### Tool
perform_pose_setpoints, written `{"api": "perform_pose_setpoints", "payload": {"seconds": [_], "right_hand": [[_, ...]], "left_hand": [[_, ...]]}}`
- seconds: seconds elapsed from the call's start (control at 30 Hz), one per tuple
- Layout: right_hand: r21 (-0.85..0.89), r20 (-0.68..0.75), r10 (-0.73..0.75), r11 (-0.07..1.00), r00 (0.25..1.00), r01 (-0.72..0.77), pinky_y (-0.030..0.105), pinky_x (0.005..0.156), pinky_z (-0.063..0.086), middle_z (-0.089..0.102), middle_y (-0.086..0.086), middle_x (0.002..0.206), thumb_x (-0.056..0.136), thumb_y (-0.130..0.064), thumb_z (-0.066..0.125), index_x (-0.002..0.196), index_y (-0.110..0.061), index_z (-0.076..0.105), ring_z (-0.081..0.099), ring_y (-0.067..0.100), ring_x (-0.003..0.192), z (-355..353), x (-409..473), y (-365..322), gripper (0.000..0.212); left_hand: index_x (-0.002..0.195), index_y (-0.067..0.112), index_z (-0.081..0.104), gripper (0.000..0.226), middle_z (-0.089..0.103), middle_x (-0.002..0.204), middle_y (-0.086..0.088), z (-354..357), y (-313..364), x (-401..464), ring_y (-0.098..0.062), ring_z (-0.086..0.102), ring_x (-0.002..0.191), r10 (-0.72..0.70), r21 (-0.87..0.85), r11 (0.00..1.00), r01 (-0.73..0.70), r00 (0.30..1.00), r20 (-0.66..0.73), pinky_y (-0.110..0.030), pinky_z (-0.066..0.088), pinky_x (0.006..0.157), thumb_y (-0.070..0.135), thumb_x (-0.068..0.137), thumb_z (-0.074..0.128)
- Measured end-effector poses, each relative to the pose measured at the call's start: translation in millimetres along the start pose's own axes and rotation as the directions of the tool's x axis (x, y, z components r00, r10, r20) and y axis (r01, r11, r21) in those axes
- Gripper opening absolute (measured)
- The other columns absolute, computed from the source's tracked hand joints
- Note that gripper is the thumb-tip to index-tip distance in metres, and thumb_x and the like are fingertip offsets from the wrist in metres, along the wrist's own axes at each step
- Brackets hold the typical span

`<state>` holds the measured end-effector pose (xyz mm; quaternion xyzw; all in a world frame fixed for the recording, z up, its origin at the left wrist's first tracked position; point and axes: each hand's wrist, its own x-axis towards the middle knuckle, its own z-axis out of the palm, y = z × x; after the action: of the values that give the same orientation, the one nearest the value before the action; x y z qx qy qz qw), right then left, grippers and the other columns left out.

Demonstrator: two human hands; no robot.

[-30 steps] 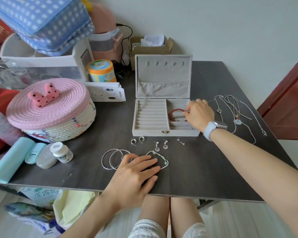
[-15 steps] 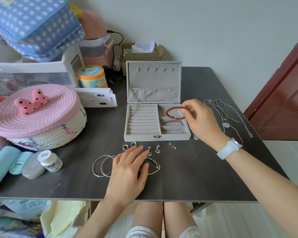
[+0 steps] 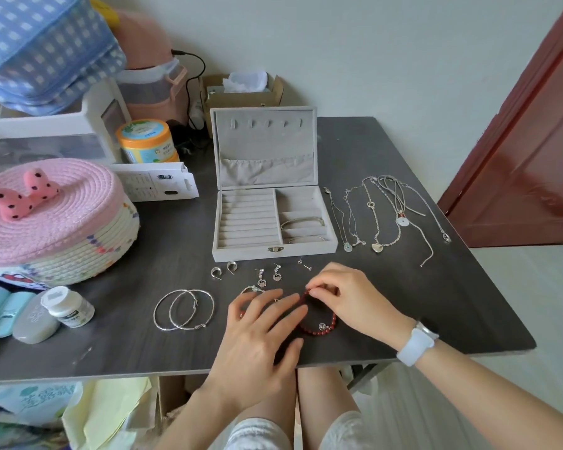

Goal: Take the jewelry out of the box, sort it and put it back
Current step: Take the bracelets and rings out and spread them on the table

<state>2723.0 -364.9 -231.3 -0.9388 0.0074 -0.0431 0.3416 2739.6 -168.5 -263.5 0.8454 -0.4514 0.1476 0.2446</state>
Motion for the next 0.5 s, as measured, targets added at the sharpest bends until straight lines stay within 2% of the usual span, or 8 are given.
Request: {"api": "perform_pose_setpoints", "payload": {"seconds": [0.07, 0.17, 0.27, 0.37, 0.5], "right_hand": [[-0.09, -0.026, -0.02, 0.996, 0.999, 0.017, 0.022, 0.073, 0.039, 0.056, -0.009, 0.088, 0.087, -0.023, 0.059, 0.094, -0.02, 0.069, 0.045, 0.001, 0.07, 2.6, 0.4, -1.6, 0.014], [-0.186, -0.039, -0.05, 0.982, 0.998, 0.042, 0.021, 0.071, 0.033, 0.056, -0.014, 0.091, 0.088, -0.03, 0.056, 0.101, -0.025, 0.067, 0.039, -0.003, 0.08, 3.1, -1.4, -2.0, 0.018], [-0.169, -0.105, -0.07, 0.984, 0.992, 0.052, 0.024, 0.073, 0.039, 0.051, -0.016, 0.083, 0.087, -0.027, 0.057, 0.104, -0.024, 0.066, 0.043, 0.002, 0.079, -4.2, 0.7, -2.3, 0.02], [-0.154, -0.222, -0.063, 0.988, 0.973, 0.029, 0.029, 0.073, 0.042, 0.051, -0.014, 0.079, 0.086, -0.019, 0.059, 0.097, -0.018, 0.068, 0.048, 0.009, 0.075, -21.3, 11.7, 1.6, 0.014], [-0.165, -0.27, -0.062, 0.986, 0.961, 0.017, 0.033, 0.073, 0.044, 0.052, -0.007, 0.077, 0.086, -0.013, 0.058, 0.092, -0.014, 0.068, 0.048, 0.014, 0.072, -47.4, 33.8, 8.2, 0.012]], "left_hand": [[0.112, 0.024, 0.065, 0.035, 0.06, 0.124, 0.009, 2.8, -1.2, -1.2, -0.017, 0.047, 0.12, 0.041, 0.032, 0.999, -0.043, 0.998, 0.048, -0.044, 0.031, 0.099, 0.036, 0.082, 0.053], [0.107, 0.024, 0.068, 0.032, 0.063, 0.12, 0.01, 4.6, -3.2, -0.8, -0.018, 0.046, 0.121, 0.016, 0.047, 0.999, -0.019, 0.998, 0.068, -0.045, 0.031, 0.099, 0.038, 0.083, 0.052], [0.106, 0.023, 0.069, 0.032, 0.063, 0.12, 0.009, 4.1, -2.2, -0.5, -0.018, 0.046, 0.12, -0.005, 0.031, 1.0, 0.003, 0.998, 0.058, -0.045, 0.032, 0.098, 0.038, 0.084, 0.051], [0.109, 0.023, 0.067, 0.033, 0.063, 0.121, 0.008, -1.7, -2.5, 4.8, -0.016, 0.047, 0.12, -0.046, 0.001, 0.999, 0.046, 0.998, 0.034, -0.043, 0.031, 0.099, 0.037, 0.085, 0.049], [0.108, 0.02, 0.067, 0.033, 0.065, 0.117, 0.003, -17.6, -13.5, 34.4, -0.019, 0.052, 0.117, -0.162, 0.069, 0.984, 0.164, 0.986, -0.032, -0.04, 0.032, 0.097, 0.034, 0.086, 0.046]]}}
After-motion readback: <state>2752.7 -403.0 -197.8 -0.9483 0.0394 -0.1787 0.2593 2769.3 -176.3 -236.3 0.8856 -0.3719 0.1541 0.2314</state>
